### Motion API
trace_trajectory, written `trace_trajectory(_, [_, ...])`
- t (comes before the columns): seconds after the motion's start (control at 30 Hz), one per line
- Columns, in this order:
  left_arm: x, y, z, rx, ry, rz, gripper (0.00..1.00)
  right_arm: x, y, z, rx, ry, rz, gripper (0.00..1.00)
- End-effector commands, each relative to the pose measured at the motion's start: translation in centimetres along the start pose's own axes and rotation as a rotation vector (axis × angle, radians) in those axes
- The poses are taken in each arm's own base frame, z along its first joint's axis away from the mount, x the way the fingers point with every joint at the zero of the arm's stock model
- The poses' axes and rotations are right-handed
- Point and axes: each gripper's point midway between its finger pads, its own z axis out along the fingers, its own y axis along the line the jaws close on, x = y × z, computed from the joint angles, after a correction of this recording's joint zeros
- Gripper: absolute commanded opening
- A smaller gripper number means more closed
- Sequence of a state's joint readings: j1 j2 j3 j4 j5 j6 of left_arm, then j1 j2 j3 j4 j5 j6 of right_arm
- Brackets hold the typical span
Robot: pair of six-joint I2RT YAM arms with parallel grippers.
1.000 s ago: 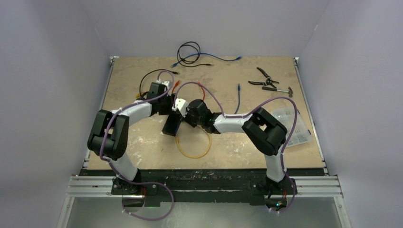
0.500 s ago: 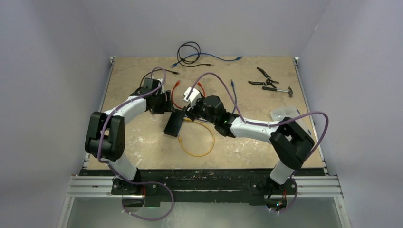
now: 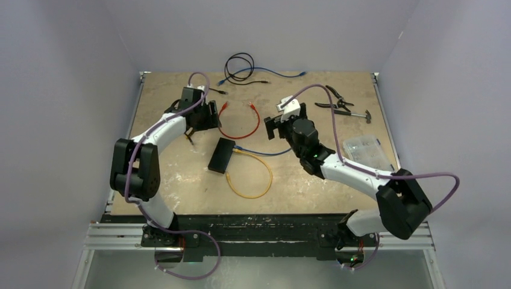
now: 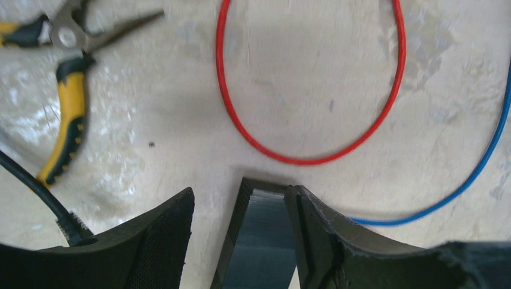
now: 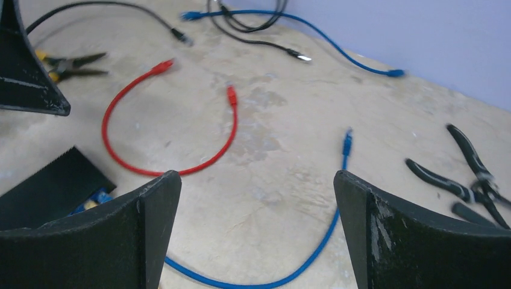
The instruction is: Insert the plug into the switch port
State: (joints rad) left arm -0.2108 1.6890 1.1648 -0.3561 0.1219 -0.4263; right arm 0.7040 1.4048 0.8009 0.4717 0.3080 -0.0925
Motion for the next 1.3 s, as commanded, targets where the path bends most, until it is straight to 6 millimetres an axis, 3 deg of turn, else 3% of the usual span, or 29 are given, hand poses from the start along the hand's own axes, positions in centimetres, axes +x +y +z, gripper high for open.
trace_trajectory(0.0, [-4.2,-0.4,1.2,-0.035,-0.095,-0.011,0.57,-1.3,-2.9,-1.9,0.172,-0.074,0.154,0.99])
trace_trajectory(0.3, [-6.9,0.0,6.2,-0.132,-0.088,0.04,0.5,-1.4,-3.7,-5.1,0.162,-0.16,0.236,0.99])
trace_trajectory(0.5, [-7.5,0.0,9.5,-0.183,-0.062,0.108,0.47,-1.3,-4.0,-4.9,0.188,-0.151,0.233,0.99])
trace_trajectory(0.8, [-6.4,0.8,13.7,-0.198,0.005,0.138,0.37,-1.3,-4.0,-4.7,0.187,-0.155,0.225,0.98])
trace_trajectory(0.93, [-5.9,0.9,14.8,-0.19,0.025,0.139,0.24,-1.2,-4.0,-4.6,0.191,-0.148,0.213,0.99])
trace_trajectory(1.07, [-5.8,0.4,15.3,-0.163,0.04,0.131,0.0,-1.0,-4.0,-4.4,0.195,-0.141,0.201,0.99])
trace_trajectory(1.27, [-8.3,-1.8,13.6,-0.095,-0.022,0.104,0.0,-0.9,-3.9,-4.0,0.191,-0.135,0.189,0.99])
